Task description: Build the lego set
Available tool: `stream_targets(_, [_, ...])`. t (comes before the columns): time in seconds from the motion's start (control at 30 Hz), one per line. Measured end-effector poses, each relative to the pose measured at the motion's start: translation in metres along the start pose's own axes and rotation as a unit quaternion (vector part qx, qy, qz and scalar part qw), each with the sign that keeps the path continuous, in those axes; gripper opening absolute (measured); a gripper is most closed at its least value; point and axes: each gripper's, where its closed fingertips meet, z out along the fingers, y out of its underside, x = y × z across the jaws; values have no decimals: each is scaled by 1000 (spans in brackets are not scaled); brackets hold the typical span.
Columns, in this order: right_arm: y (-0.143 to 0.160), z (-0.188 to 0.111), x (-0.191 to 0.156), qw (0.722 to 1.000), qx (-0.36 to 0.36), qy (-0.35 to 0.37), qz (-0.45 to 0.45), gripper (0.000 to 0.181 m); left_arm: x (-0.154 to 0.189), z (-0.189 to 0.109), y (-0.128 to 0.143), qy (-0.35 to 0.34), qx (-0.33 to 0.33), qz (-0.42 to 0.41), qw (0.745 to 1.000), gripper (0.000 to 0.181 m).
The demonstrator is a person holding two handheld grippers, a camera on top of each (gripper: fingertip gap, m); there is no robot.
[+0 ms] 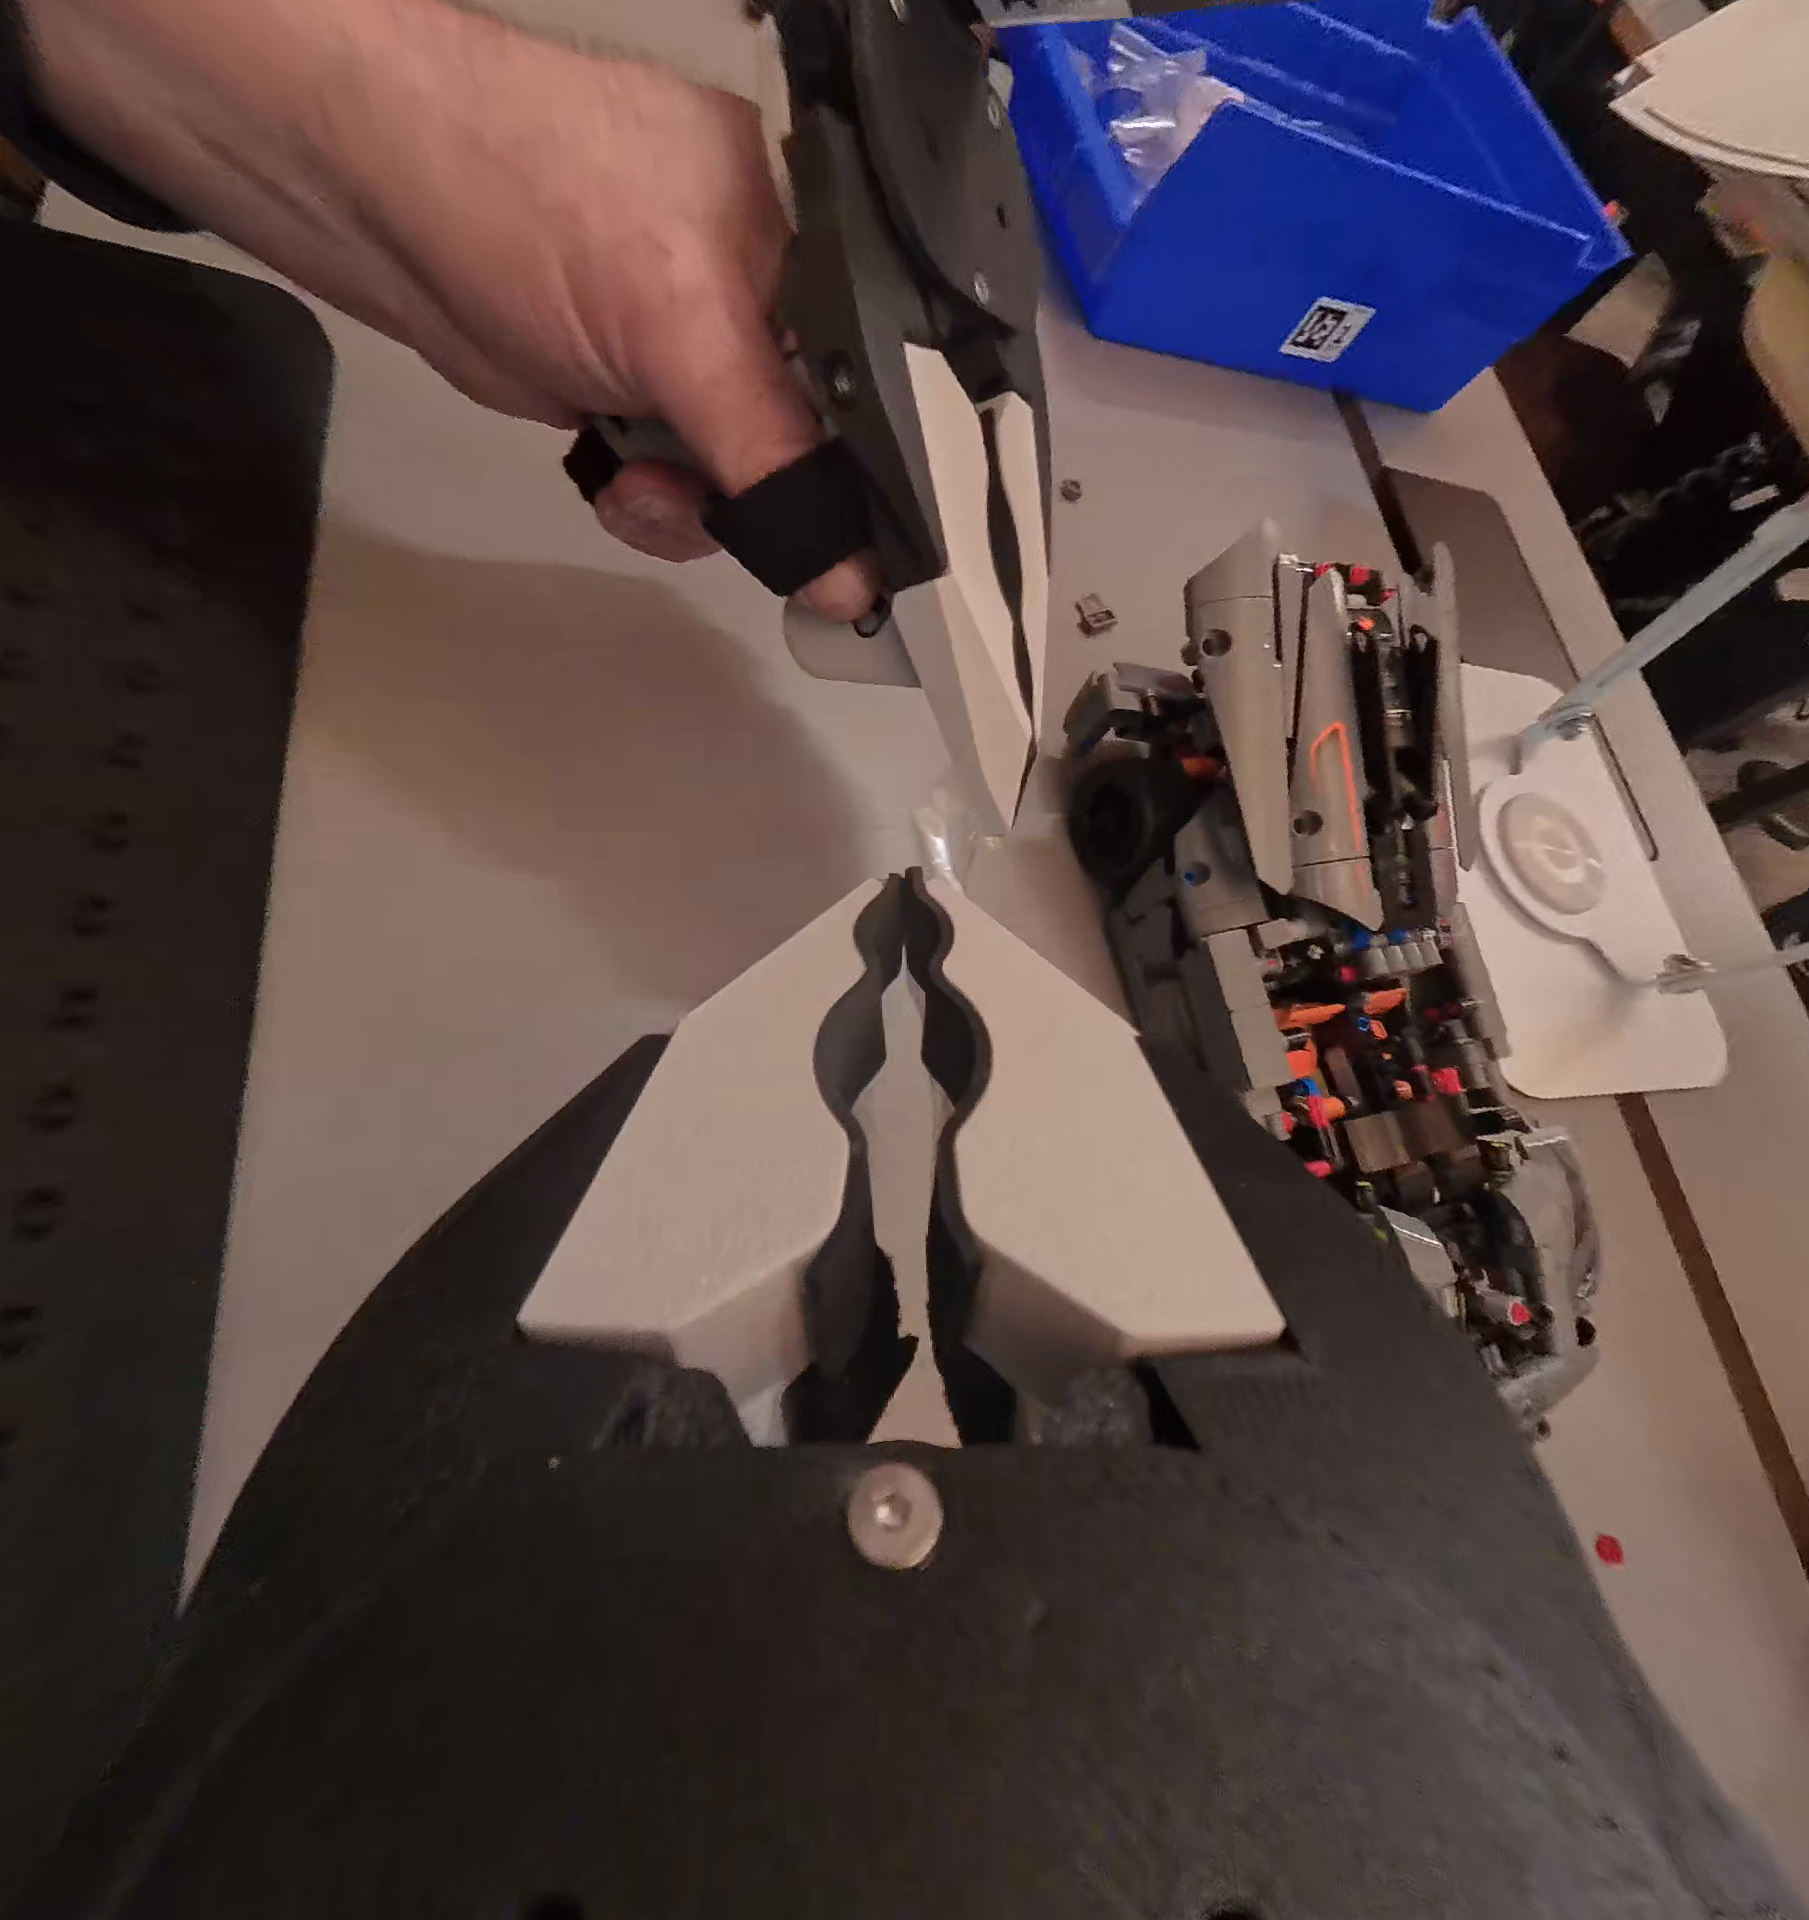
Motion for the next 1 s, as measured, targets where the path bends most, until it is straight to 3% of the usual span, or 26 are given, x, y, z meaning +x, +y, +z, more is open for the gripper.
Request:
stream_targets(0.3, [14, -4, -5, 998, -14, -57, 33, 0, -25, 0, 16, -47, -41, 13, 998, 0])
stream_targets(0.63, [30, -6, -9, 989, -14, -116, 88, 0, -45, 4, 44, -112, -129, 71, 983, 0])
stream_targets(0.7, [32, -7, -10, 988, -15, -123, 96, 0, -40, 4, 44, -97, -133, 61, 984, 0])
stream_targets(0.77, [34, -7, -8, 987, -15, -124, 99, 0, -51, -1, 50, -133, -160, 92, 974, 0])
stream_targets(0.87, [35, -7, -7, 986, -11, -127, 106, 0, -47, 3, 58, -103, -169, 68, 978, 0])
stream_targets(1.0, [33, -7, -8, 986, -11, -129, 106, 0, -40, 4, 59, -92, -185, 108, 972, 0])
